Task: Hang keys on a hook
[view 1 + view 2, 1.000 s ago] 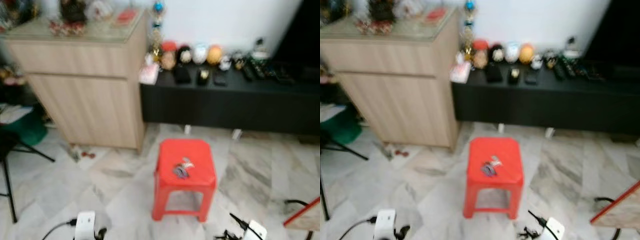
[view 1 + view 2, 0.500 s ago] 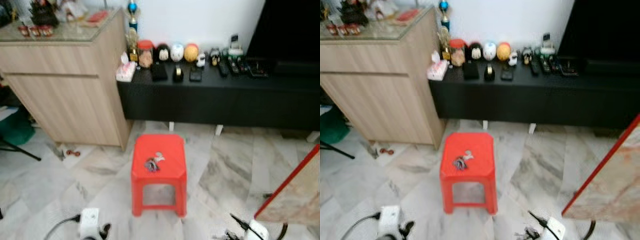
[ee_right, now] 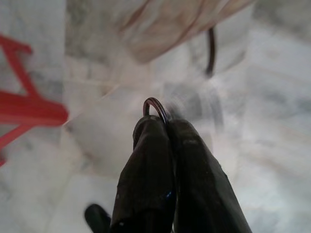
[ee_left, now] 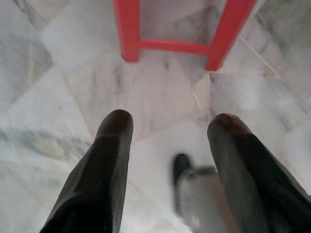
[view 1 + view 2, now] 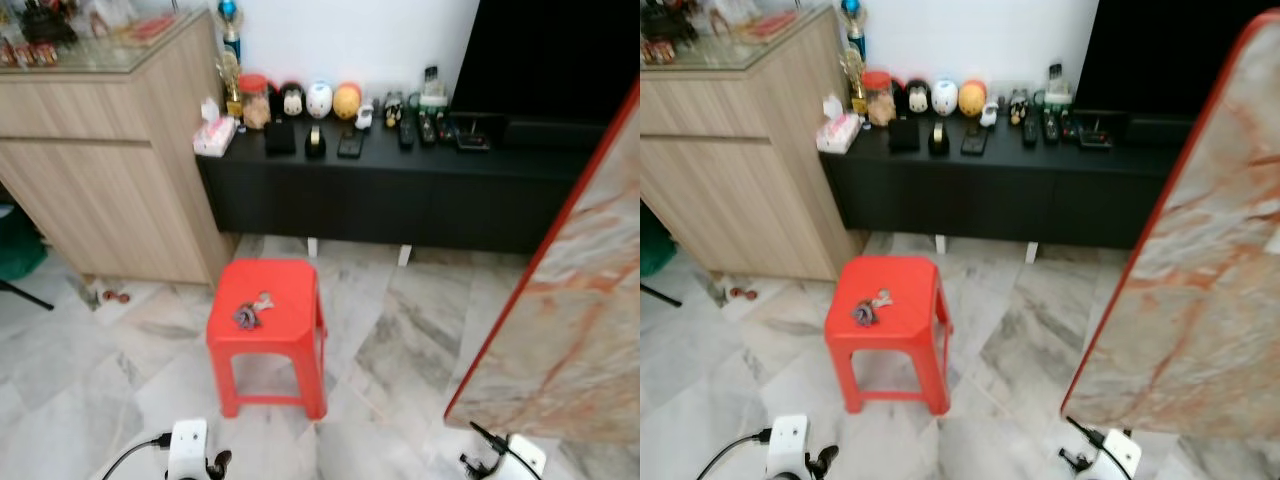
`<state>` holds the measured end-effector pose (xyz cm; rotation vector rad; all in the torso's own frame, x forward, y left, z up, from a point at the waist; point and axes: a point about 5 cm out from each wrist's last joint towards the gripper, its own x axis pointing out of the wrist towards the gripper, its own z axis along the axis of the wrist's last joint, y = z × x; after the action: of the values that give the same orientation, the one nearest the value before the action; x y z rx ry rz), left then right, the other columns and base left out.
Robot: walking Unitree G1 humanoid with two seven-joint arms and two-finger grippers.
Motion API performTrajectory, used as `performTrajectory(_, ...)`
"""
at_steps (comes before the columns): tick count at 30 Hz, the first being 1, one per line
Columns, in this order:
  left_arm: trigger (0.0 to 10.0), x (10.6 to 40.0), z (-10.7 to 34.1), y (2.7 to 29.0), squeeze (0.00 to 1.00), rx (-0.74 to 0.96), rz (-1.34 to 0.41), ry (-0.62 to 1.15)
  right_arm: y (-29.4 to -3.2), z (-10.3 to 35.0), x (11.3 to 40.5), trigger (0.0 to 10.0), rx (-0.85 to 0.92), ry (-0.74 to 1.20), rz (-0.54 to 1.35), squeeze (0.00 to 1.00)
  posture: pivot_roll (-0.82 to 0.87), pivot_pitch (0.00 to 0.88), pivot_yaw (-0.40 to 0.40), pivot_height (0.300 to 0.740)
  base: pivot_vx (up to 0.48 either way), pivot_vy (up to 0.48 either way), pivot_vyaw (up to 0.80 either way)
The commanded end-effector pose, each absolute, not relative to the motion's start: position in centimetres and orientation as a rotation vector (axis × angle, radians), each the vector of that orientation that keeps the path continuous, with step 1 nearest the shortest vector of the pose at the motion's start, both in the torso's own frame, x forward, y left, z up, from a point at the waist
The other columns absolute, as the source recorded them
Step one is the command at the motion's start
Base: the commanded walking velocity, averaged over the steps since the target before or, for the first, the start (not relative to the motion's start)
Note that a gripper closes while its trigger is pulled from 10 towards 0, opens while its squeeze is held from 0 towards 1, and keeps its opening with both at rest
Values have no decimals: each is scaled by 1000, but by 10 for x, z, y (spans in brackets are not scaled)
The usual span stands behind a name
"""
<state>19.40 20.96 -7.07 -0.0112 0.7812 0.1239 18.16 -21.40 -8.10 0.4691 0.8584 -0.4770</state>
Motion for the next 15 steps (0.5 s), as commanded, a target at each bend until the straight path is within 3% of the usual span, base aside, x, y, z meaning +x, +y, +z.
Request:
performTrajectory(1, 10000, 185, -75, 214, 0, -16, 149, 816, -207, -83, 180, 10000, 488, 865, -473, 0, 87, 77, -30, 740, 0, -349, 0)
performTrajectory(5, 10000, 186, -75, 214, 0, -18, 148, 814, -209, -82, 181, 10000, 518, 847, -505, 0, 83, 78, -30, 740, 0, -341, 0)
performTrajectory(11, 10000, 186, -75, 213, 0, -23, 148, 817, -214, -69, 204, 10000, 531, 748, -534, 0, 80, 72, -30, 740, 0, 0, 0)
performTrajectory(15, 10000, 185, -75, 213, 0, -24, 150, 817, -221, -56, 220, 10000, 406, 685, -516, 0, 81, 71, -28, 740, 0, 0, 0)
